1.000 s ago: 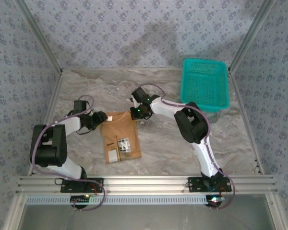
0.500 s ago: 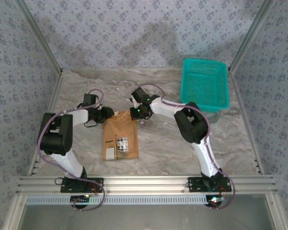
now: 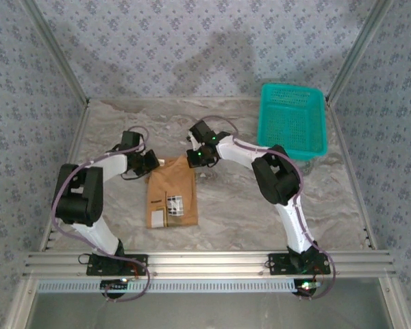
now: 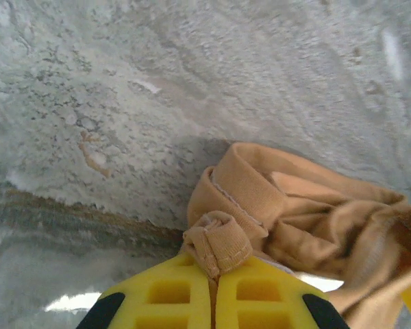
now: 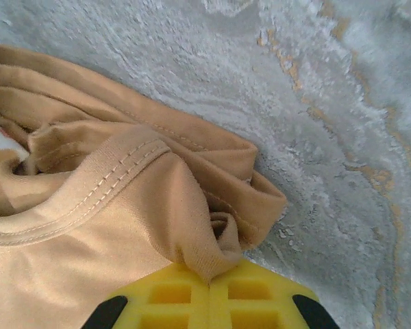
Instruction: Fold the inside-out t-shirt
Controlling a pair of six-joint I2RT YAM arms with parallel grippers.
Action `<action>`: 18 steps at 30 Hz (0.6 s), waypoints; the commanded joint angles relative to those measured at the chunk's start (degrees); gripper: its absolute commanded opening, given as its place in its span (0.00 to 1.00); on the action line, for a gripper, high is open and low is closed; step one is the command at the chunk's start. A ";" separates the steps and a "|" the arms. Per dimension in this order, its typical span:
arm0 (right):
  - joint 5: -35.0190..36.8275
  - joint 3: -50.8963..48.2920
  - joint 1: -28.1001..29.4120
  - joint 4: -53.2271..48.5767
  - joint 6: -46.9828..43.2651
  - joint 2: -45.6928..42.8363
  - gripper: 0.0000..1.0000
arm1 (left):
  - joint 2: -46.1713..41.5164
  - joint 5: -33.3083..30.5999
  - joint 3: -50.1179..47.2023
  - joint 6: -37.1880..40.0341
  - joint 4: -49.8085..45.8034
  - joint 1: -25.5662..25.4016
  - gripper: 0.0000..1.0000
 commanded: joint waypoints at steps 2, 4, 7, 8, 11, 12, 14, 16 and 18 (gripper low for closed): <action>-0.85 3.48 -1.27 -0.46 0.80 -5.94 0.00 | -5.40 0.49 5.47 -1.13 -3.22 -0.17 0.00; -1.16 5.84 -1.64 -1.47 0.70 -6.22 0.00 | -5.98 0.83 7.65 -1.14 -4.20 0.02 0.00; -0.69 10.04 -2.30 -3.17 -0.02 -5.73 0.00 | -5.93 1.45 11.40 -1.07 -4.87 0.25 0.00; -0.82 12.04 -2.65 -3.98 -0.17 -5.38 0.00 | -5.67 1.56 12.89 -0.85 -5.10 0.27 0.00; -1.34 21.06 -3.95 -7.08 -0.05 -3.69 0.00 | -3.95 2.05 20.72 0.31 -6.38 0.84 0.00; -1.25 25.41 -4.46 -8.53 -0.53 -2.72 0.00 | -3.15 2.38 24.19 0.79 -6.45 0.99 0.00; -1.21 34.13 -5.46 -12.03 -1.49 -1.01 0.00 | -2.38 2.94 29.88 1.76 -6.23 1.11 0.00; -1.26 41.00 -6.10 -14.79 -2.52 0.12 0.00 | -3.28 2.92 32.15 2.19 -4.04 1.13 0.00; -1.40 41.47 -6.13 -15.39 -3.25 -0.95 0.00 | -5.61 2.69 29.95 2.24 -1.13 0.99 0.00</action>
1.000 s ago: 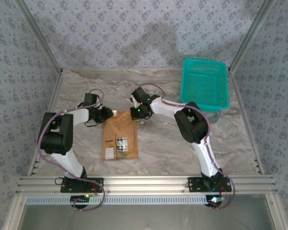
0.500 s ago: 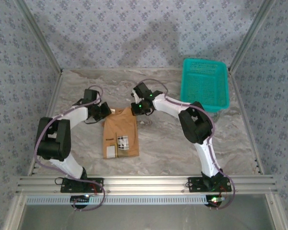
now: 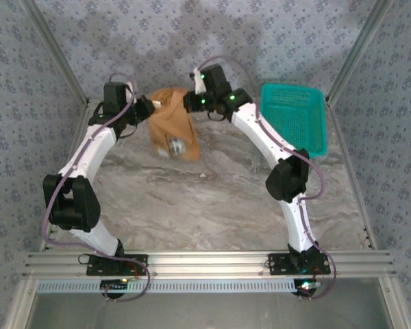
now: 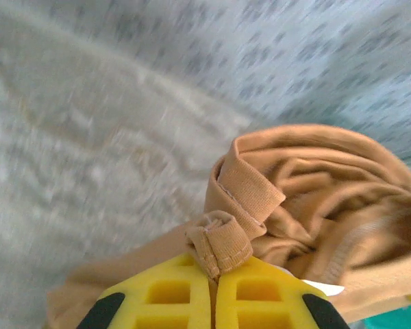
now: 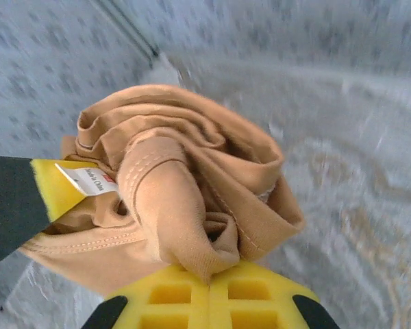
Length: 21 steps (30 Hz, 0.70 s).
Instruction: Fold the inside-out t-shirt
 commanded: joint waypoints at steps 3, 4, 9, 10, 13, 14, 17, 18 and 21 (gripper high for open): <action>-2.02 -9.32 0.39 -0.88 -2.95 -5.73 0.00 | -7.51 0.81 -10.04 0.74 8.89 -0.47 0.00; -2.25 -15.91 0.92 2.49 -2.66 -8.06 0.00 | -9.19 0.80 -14.69 0.09 11.47 -0.82 0.00; -3.16 -41.77 4.26 16.01 2.30 -15.52 0.00 | -15.67 -1.35 -35.51 -3.36 20.17 -4.24 0.00; -2.78 -45.75 5.18 17.85 3.06 -16.50 0.00 | -17.23 -2.58 -38.78 -3.51 20.73 -5.09 0.00; -0.72 -51.64 6.79 19.83 4.28 -17.43 0.00 | -20.65 -5.21 -43.05 -3.07 19.21 -6.40 0.00; -0.44 -52.14 6.74 19.66 4.49 -17.18 0.00 | -21.12 -5.71 -42.97 -2.12 17.89 -6.49 0.00; -0.09 -51.51 6.24 19.11 4.60 -16.20 0.00 | -20.71 -7.14 -40.35 0.92 13.87 -6.49 0.00; 0.15 -51.05 6.02 18.91 4.56 -15.87 0.00 | -19.97 -7.48 -39.14 1.79 12.63 -6.49 0.00; 0.97 -46.65 5.43 17.01 3.95 -13.62 0.00 | -16.36 -9.24 -35.60 3.79 10.64 -6.19 0.00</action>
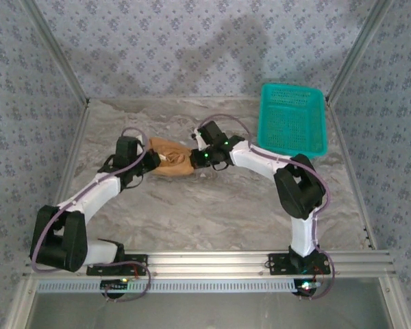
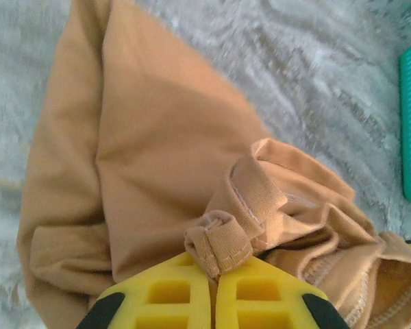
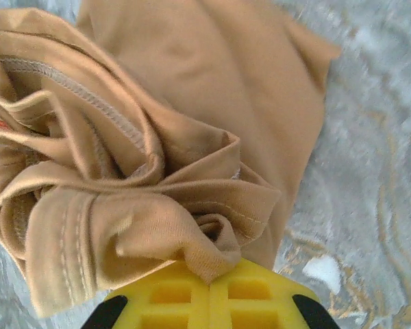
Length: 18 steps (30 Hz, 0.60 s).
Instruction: Fold the inside-out t-shirt
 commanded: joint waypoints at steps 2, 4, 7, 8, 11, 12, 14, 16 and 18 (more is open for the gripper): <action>2.22 9.27 -1.65 -0.94 -0.15 4.16 0.00 | 4.86 -2.88 6.44 3.87 -1.44 1.70 0.00; 1.65 14.86 -2.57 -3.29 -0.31 8.97 0.00 | 8.30 -2.62 8.31 3.96 -1.47 3.37 0.00; 1.01 24.46 -3.65 -6.58 -0.24 16.78 0.00 | 13.73 -2.39 11.47 4.12 -1.09 5.85 0.00; 0.84 27.67 -3.99 -7.55 -0.10 19.60 0.00 | 15.72 -1.87 12.64 4.21 -0.39 6.51 0.00; 0.35 36.71 -5.19 -10.06 1.07 27.61 0.00 | 22.19 -1.18 16.96 4.80 -0.30 7.55 0.00; 0.01 39.52 -5.55 -10.45 2.35 30.08 0.00 | 24.53 -1.36 18.55 5.00 -0.62 7.82 0.00; -1.54 46.48 -6.13 -12.48 4.04 35.77 0.00 | 28.12 -1.67 20.21 4.92 -0.67 8.55 0.00; -2.92 53.32 -6.22 -14.62 5.22 40.63 0.00 | 30.04 -2.52 20.26 4.77 -0.33 9.49 0.00; -4.13 58.50 -6.09 -16.81 6.12 43.75 0.00 | 30.98 -2.76 20.06 4.33 -0.24 10.58 0.03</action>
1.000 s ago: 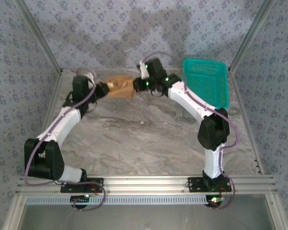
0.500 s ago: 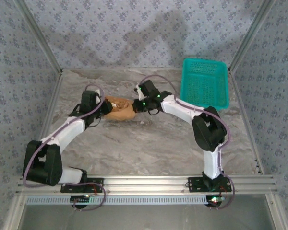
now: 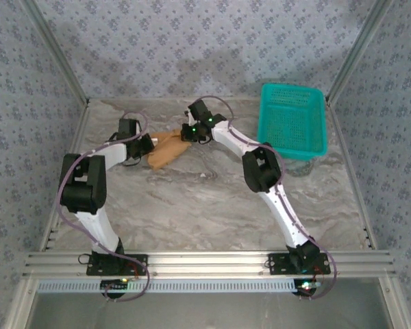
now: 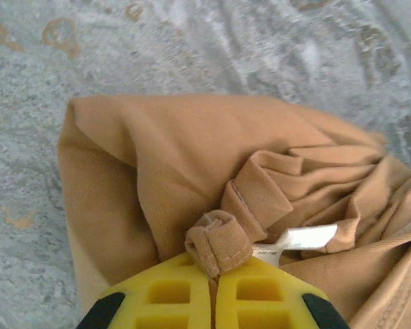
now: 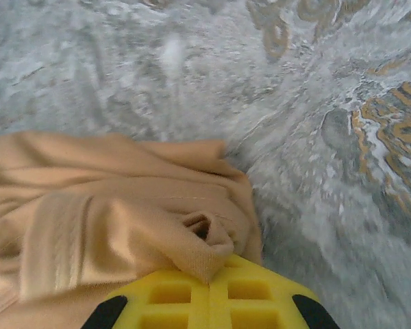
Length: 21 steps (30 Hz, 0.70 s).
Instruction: Fold the inside-out t-shirt
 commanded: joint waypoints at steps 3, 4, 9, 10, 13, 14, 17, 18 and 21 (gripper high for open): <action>-3.14 7.41 -0.19 -5.70 3.06 3.55 0.00 | 0.87 -0.55 0.83 0.79 -0.99 2.40 0.09; -3.24 7.37 -0.25 -5.81 3.21 3.03 0.00 | 0.43 -0.71 0.76 0.99 -1.38 2.40 0.10; -3.20 3.67 -0.94 -6.18 2.82 -2.51 0.12 | -3.12 -1.46 0.56 1.27 -3.55 2.42 0.30; -3.13 2.23 -1.08 -6.55 2.07 -4.64 0.27 | -4.65 -2.19 0.28 1.50 -4.18 2.41 0.33; -0.82 -5.32 -1.39 -7.00 -1.28 -13.21 0.55 | -11.74 -5.81 -2.04 2.70 -4.98 1.70 0.70; 0.76 -8.63 -1.39 -6.98 -2.79 -16.69 0.59 | -14.58 -7.04 -2.69 3.36 -5.67 1.30 0.92; 6.34 -18.91 -1.32 -6.58 -6.52 -26.62 0.68 | -23.24 -10.94 -4.66 5.55 -8.05 -0.56 1.00; 8.26 -21.97 -1.34 -6.21 -7.52 -29.61 0.69 | -25.72 -11.75 -5.44 6.20 -8.41 -1.36 1.00; 12.07 -31.55 -1.30 -3.44 -8.91 -38.11 0.73 | -32.38 -12.32 -8.78 6.30 -7.89 -3.35 1.00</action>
